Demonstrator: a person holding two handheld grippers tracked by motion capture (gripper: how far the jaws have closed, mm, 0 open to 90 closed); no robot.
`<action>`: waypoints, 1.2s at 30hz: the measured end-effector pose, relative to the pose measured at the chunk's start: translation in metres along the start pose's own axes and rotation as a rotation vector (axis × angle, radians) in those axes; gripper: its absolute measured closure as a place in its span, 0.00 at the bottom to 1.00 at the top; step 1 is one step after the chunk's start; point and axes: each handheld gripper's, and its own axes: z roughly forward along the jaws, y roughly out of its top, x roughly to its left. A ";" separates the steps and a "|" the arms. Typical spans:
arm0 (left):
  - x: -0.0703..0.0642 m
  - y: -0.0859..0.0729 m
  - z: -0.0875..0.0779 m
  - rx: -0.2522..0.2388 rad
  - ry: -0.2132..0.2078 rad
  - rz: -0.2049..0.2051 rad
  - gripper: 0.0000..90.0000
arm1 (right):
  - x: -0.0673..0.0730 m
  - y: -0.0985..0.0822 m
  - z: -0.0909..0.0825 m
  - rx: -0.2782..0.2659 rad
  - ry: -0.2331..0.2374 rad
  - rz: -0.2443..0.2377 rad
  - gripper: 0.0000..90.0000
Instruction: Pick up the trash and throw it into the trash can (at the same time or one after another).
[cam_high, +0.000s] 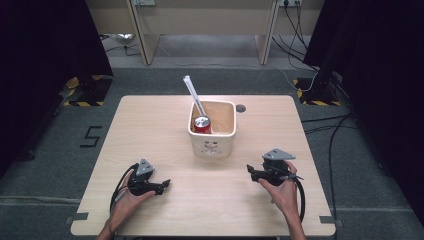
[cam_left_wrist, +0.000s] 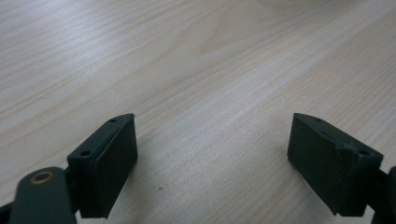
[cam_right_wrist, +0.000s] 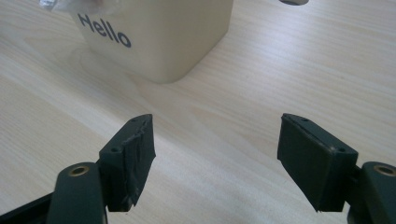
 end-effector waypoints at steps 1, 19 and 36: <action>0.000 0.000 0.000 0.000 0.000 0.000 0.17 | 0.000 -0.002 0.000 0.000 0.002 0.000 0.31; 0.000 0.000 0.000 0.002 0.000 0.000 0.17 | 0.000 -0.027 -0.002 0.020 0.001 0.021 0.26; 0.000 0.000 0.000 0.001 -0.001 0.000 0.17 | 0.002 -0.044 -0.003 0.044 -0.010 0.038 0.23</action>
